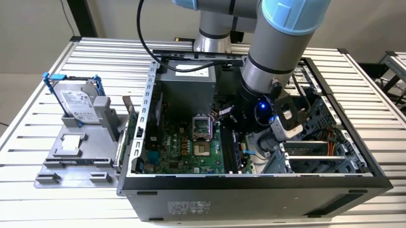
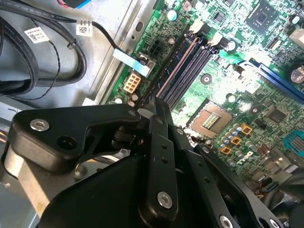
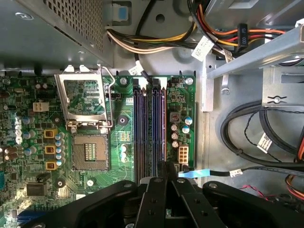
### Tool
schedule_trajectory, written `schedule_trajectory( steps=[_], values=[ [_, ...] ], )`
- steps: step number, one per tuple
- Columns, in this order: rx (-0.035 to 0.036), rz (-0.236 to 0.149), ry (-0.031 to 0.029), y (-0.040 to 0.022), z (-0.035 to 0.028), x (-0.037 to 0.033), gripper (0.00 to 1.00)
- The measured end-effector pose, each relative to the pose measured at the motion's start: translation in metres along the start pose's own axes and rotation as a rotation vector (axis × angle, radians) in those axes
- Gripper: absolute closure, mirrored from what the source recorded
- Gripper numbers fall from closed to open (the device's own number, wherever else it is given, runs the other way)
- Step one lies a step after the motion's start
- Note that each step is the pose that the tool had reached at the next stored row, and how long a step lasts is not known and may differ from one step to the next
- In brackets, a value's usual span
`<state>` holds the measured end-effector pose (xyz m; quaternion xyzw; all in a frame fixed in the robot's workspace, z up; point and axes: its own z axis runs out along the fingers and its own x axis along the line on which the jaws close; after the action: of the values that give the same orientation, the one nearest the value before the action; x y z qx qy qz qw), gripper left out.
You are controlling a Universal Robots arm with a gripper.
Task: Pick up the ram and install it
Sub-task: 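Press down the ram until it locks into place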
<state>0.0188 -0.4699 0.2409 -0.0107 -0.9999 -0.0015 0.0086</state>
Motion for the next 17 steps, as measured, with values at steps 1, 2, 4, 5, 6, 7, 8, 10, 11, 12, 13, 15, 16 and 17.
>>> schedule_trajectory(
  steps=[1,2,4,5,6,7,8,10,11,12,13,15,16,17],
  values=[
    [0.0002,0.000,0.0000,0.0000,0.0000,0.0000,1.00],
    [0.0004,0.000,0.0000,0.0000,0.0000,0.0000,1.00],
    [0.0008,0.000,0.0000,0.0000,0.0000,0.0000,1.00],
    [0.0009,0.000,0.0000,0.0000,0.0000,0.0000,1.00],
    [0.0011,0.000,0.0000,0.0000,0.0000,0.0000,1.00],
    [0.0015,-0.003,0.0004,0.0000,0.0000,0.0000,1.00],
    [0.0017,-0.014,0.0005,0.0000,0.0000,0.0000,1.00],
    [0.0023,-0.048,0.0007,0.0000,-0.0001,0.0000,1.00],
    [0.0027,-0.066,0.0007,0.0000,-0.0001,0.0000,1.00],
    [0.0030,-0.084,0.0008,0.0000,-0.0002,0.0000,1.00],
    [0.0033,-0.100,0.0008,0.0000,-0.0003,0.0000,1.00],
    [0.0037,-0.131,0.0008,0.0000,-0.0003,0.0000,1.00],
    [0.0040,-0.148,0.0008,0.0000,-0.0003,-0.0001,1.00],
    [0.0044,-0.167,0.0009,0.0000,-0.0003,0.0000,1.00]
  ],
)
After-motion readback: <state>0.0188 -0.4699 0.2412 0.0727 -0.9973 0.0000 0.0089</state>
